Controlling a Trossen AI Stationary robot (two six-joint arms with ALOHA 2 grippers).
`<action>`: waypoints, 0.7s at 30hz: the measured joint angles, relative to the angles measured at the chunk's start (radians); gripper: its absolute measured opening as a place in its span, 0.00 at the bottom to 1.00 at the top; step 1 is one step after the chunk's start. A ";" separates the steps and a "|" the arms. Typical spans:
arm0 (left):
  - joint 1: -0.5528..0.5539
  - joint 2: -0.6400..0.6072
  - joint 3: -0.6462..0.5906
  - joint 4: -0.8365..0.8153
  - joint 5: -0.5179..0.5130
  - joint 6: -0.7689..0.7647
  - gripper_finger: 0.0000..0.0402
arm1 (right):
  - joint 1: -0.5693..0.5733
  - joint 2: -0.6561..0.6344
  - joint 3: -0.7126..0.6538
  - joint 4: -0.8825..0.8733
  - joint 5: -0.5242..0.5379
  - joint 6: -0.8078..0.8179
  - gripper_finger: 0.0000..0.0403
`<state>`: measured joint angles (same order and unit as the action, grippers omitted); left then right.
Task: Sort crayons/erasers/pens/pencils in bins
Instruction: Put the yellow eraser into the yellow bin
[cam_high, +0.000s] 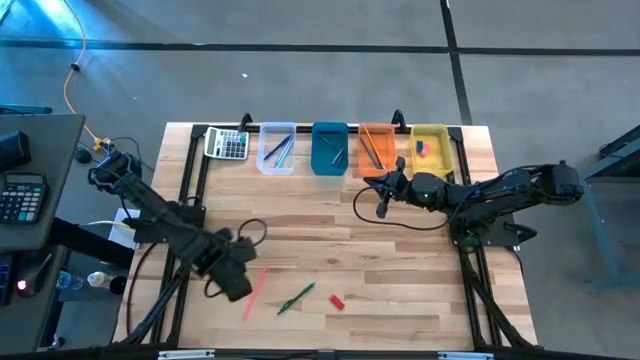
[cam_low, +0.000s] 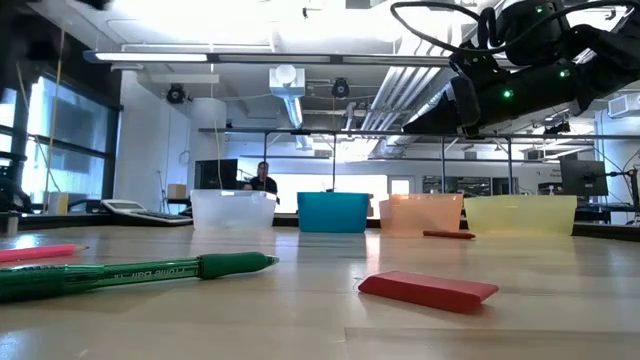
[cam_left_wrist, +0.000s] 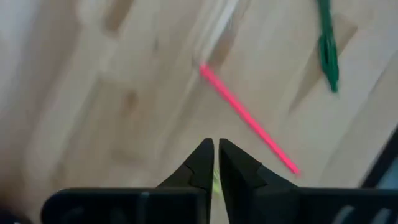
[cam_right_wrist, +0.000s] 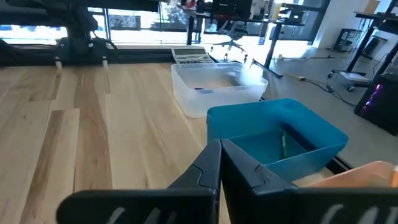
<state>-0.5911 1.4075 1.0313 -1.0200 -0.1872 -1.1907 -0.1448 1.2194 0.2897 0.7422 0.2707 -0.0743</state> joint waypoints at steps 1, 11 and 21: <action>-0.027 0.000 -0.001 -0.008 0.013 -0.074 0.05 | 0.000 0.000 0.000 0.000 0.000 0.007 0.00; -0.177 0.002 -0.105 0.011 0.020 -0.531 0.32 | 0.002 0.000 0.000 -0.005 -0.013 0.066 0.00; -0.169 0.020 -0.245 0.236 -0.022 -0.606 0.53 | 0.045 0.000 0.000 -0.005 -0.016 0.094 0.00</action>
<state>-0.7598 1.4271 0.7860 -0.7837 -0.2095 -1.7966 -0.0998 1.2194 0.2897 0.7375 0.2546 0.0193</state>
